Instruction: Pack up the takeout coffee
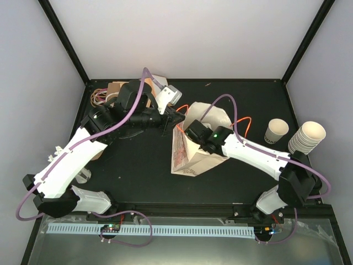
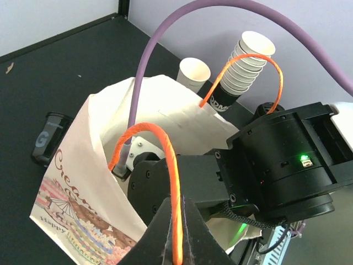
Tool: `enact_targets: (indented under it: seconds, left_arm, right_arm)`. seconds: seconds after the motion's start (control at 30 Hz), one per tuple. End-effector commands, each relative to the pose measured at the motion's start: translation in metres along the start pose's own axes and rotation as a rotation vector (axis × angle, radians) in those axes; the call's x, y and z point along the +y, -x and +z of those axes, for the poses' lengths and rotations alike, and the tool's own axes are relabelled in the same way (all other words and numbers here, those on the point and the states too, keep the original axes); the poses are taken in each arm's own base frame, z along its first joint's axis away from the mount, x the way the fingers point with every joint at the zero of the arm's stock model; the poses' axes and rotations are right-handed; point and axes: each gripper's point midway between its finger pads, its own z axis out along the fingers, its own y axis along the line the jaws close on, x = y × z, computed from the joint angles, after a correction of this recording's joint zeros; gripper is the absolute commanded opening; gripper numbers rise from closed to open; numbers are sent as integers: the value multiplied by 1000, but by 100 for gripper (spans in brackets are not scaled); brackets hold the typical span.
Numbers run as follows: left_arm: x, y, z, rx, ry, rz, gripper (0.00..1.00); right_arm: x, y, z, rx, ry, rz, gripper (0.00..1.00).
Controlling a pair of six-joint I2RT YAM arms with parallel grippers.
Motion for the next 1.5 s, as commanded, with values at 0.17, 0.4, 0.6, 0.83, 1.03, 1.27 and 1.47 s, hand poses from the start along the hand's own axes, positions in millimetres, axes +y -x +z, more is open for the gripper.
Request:
enact_targets:
  seconds: [0.17,0.4,0.6,0.83,1.03,1.27,1.47]
  left_arm:
    - [-3,1,0,-11,-11,13,2]
    - [-11,-8,12,-11,-88,-12,1]
    - [-25,-4,19,-23,-180,-28,2]
    - [-29,4,13,-62,-196,-24,2]
    - [-29,30,-15,-203,-151,-16,2]
    - [3,-7,-4,-177,-42,-93,6]
    - [12,-39,1,-129,-25,-134,41]
  right_arm:
    - [95,-11,-56,58,861,27,1]
    - [133,-8,-106,140,1294,34,1]
    - [128,4,-94,105,1207,87,1]
    - [62,13,-38,18,607,36,1]
    - [-3,24,-30,-53,212,-35,1]
    - [-62,29,-26,-67,-140,-117,1]
    - [-62,30,-21,-37,-166,-188,1]
